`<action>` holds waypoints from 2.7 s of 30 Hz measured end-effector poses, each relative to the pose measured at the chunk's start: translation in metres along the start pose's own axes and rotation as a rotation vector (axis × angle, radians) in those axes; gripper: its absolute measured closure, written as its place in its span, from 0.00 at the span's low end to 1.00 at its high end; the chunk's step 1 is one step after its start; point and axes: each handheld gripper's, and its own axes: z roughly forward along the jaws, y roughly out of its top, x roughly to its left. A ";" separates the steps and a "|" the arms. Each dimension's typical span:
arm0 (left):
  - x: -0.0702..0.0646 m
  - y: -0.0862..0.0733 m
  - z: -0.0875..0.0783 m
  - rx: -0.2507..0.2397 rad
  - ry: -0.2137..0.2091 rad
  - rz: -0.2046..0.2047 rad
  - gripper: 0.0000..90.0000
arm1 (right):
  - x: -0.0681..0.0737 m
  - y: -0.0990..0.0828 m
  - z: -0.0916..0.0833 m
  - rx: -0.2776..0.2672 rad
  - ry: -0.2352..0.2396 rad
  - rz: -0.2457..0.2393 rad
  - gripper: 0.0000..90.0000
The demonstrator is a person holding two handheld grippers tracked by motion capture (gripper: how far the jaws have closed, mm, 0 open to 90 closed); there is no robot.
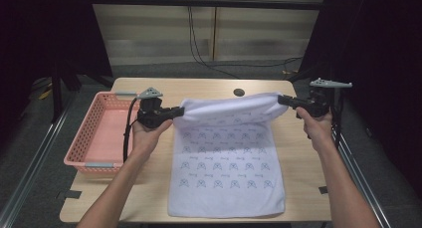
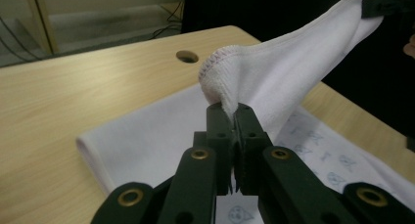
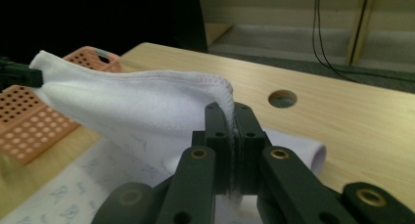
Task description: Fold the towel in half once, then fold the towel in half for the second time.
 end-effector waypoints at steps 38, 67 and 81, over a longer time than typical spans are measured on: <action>-0.074 -0.167 -0.056 0.306 -0.219 0.100 0.93 | 0.097 -0.180 -0.097 0.375 0.209 -0.175 0.85; -0.029 -0.132 0.004 0.307 -0.109 0.001 0.70 | 0.064 -0.156 -0.023 0.350 0.063 -0.109 0.63; -0.019 -0.137 0.025 0.358 -0.002 0.047 0.82 | 0.056 -0.155 0.029 0.451 -0.028 -0.222 0.62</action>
